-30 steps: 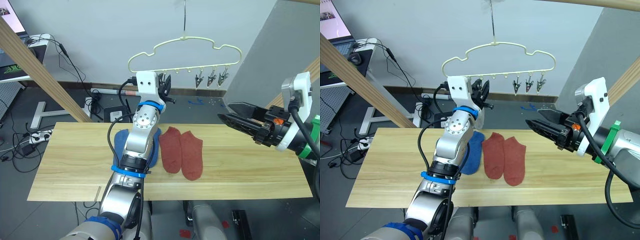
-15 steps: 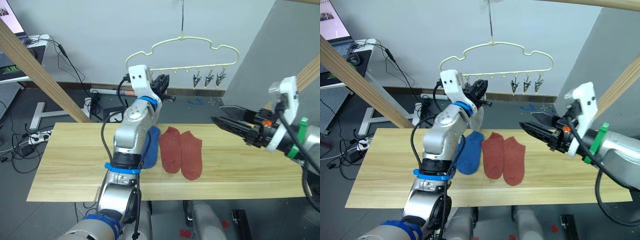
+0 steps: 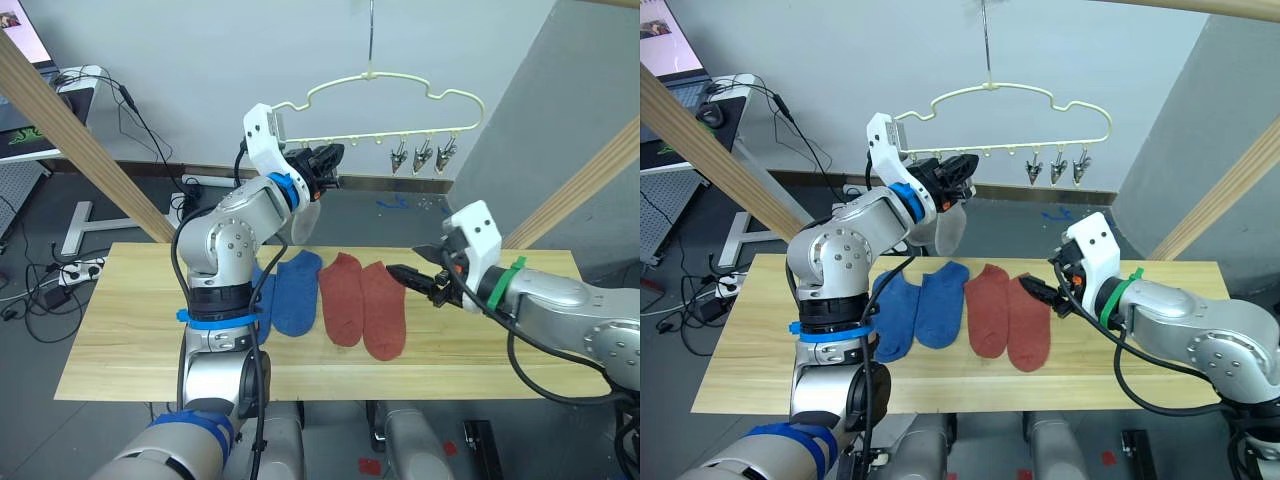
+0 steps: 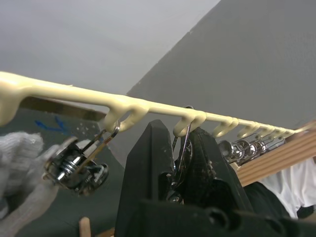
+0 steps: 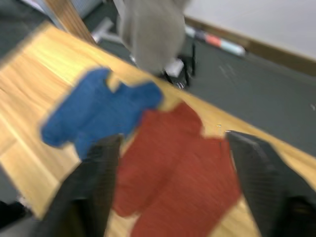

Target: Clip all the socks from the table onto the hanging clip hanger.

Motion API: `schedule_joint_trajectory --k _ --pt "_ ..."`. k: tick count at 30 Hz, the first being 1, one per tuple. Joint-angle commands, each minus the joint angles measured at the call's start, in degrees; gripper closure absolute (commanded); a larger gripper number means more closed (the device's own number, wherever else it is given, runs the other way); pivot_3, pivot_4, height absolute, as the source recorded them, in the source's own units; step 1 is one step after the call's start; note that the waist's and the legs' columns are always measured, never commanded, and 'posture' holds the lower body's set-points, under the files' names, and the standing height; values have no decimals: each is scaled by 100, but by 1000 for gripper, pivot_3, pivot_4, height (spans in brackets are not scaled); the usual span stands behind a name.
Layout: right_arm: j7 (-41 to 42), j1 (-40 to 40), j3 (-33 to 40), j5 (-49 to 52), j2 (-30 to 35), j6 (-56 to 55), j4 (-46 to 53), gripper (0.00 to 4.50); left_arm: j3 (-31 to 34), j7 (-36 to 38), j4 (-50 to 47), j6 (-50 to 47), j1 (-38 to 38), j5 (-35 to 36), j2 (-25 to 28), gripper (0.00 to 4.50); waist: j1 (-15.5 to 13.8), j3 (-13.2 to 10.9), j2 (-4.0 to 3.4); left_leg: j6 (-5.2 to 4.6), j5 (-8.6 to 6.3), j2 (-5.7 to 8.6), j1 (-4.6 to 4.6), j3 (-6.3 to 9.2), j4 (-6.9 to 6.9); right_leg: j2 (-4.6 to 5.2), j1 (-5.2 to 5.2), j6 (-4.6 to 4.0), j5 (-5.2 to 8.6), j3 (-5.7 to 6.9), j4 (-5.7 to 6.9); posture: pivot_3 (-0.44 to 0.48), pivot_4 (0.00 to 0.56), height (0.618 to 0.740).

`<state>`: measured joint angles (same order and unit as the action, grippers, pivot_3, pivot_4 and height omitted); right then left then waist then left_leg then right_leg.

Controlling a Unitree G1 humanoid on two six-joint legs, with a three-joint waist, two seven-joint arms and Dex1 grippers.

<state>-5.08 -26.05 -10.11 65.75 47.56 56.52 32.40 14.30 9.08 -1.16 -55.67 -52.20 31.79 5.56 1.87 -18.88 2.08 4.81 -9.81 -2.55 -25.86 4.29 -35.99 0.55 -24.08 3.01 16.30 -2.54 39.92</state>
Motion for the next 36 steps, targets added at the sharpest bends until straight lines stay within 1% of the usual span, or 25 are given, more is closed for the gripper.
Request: schedule_joint_trajectory --k 1,5,11,16,22,29,32,36 --pt "124 -115 -397 -832 -244 238 -315 33 97 -86 -112 -175 -175 214 34 4236 0 0 0 0 0 0 0 0 2 0 -1 0 0 0 0 -35 360 740" --pt "596 -201 -1053 -2000 -539 43 -953 33 229 -185 0 -451 -233 358 70 4236 0 0 0 0 0 -1 -1 -1 4 0 -2 -2 -1 -1 -4 -30 357 740" --pt "1454 -396 -1550 -3170 -877 -210 -1682 33 476 -340 167 -790 -363 591 80 4236 0 -2 -2 0 0 -2 0 -2 5 -2 -3 1 1 -2 -5 -22 360 740" --pt "2053 -555 -1798 -3999 -1305 -610 -2625 33 622 -467 257 -1111 -458 782 83 4236 0 -3 -1 0 0 -3 0 -2 6 -2 -3 2 1 -1 -4 -12 361 740" --pt "2535 -732 -1754 -4693 -1761 -958 -3493 33 863 -705 380 -1334 -584 924 60 4236 2 -8 -3 1 -1 -2 0 -2 9 -1 -3 -3 -1 -2 -6 -1 360 740" --pt "2920 -943 -1606 -5297 -2203 -1402 -4391 33 769 -739 303 -1325 -569 912 116 4236 -2 -8 -3 1 -1 -3 2 -2 9 -2 -3 -2 -1 -2 -5 30 361 740" --pt "3043 -942 -1531 -5470 -2333 -1448 -4577 33 753 -746 277 -1325 -552 905 127 4236 -5 -8 -3 2 -1 -3 3 -2 10 -1 -2 -4 -2 -1 -4 40 358 740" --pt "3159 -811 -1550 -5756 -2368 -1469 -4593 33 704 -725 261 -1295 -538 886 166 4236 -6 -8 -3 2 -1 -3 4 -2 10 -1 -1 -4 -2 -1 -4 46 354 740"
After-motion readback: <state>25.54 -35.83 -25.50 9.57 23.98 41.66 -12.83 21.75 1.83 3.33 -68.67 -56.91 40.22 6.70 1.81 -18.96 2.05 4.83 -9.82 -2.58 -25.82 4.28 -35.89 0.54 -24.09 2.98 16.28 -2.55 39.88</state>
